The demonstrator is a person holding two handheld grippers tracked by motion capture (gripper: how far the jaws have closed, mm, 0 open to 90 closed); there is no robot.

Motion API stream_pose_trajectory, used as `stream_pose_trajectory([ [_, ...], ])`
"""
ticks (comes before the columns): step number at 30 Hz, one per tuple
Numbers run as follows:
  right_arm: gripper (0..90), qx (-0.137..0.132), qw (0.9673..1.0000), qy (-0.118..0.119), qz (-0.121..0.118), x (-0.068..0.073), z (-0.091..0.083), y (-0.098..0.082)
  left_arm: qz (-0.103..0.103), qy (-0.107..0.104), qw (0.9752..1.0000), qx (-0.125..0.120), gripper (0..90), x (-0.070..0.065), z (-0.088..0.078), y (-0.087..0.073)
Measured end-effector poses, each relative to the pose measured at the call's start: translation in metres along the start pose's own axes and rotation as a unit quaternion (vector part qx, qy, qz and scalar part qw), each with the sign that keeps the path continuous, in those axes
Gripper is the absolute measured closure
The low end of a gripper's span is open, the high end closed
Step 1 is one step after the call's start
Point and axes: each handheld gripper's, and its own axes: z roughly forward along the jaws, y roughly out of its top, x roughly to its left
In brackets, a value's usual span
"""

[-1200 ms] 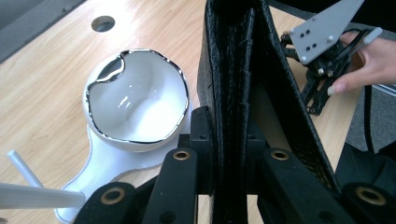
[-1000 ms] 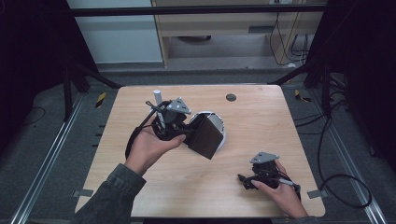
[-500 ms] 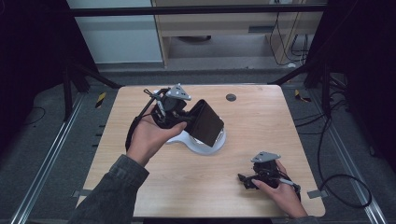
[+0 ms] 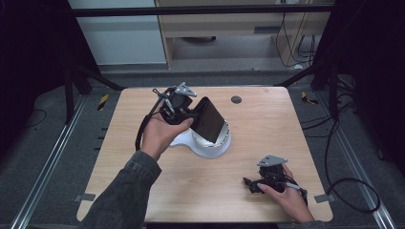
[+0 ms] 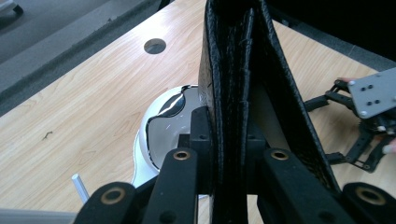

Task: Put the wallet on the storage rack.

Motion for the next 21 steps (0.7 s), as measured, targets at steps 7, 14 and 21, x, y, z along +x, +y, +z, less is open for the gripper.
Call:
stream_pose_trajectory([
  [7, 0.9, -0.001, 1.0000, 0.000, 0.001, 0.000, 0.000, 0.000, -0.002, 0.002, 0.9999, 0.011, 80.8, 0.002, 0.015, -0.002],
  [14, 1.0, -0.003, 1.0000, 0.000, 0.001, 0.000, 0.000, -0.001, -0.003, -0.004, 0.9998, 0.019, 80.8, 0.003, 0.025, -0.001],
  [21, 0.9, -0.003, 1.0000, 0.000, 0.000, 0.000, 0.000, -0.001, -0.006, -0.007, 0.9996, 0.027, 80.8, 0.002, 0.034, -0.002],
])
